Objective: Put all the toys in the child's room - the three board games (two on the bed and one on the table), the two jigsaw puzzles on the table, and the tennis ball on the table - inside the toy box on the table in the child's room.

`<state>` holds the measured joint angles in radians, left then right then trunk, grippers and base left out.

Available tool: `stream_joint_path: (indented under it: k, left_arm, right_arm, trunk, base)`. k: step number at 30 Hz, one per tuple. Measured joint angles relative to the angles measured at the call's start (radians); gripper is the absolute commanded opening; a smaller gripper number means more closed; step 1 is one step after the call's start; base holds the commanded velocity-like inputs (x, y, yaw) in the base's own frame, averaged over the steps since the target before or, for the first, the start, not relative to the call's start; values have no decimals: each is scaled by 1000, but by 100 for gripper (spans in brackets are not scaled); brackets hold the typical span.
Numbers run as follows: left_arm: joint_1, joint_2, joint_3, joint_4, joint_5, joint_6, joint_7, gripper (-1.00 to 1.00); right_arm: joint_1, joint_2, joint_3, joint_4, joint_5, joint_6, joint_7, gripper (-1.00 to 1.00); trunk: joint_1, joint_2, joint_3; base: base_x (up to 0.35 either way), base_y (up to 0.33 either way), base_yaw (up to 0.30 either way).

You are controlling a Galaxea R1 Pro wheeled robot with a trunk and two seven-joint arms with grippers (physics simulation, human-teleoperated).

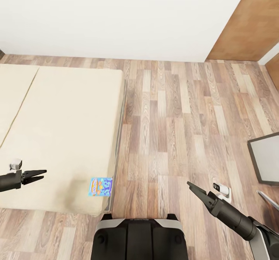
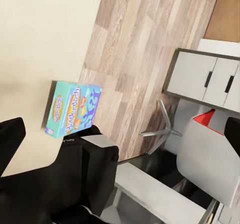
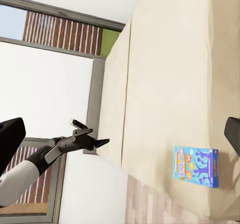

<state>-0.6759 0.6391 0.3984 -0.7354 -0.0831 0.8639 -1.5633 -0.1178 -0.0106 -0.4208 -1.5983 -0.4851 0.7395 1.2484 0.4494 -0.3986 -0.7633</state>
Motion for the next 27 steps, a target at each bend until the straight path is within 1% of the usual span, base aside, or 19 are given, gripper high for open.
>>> stream_joint_path:
  k: [27]
  left_arm:
    - [0, -3, 0, 0, 0, -2, 0, 100]
  right_arm:
    - [0, -1, -1, 0, -1, 0, 2, 100]
  trunk:
    - [0, 0, 45]
  base:
    - [0, 0, 0]
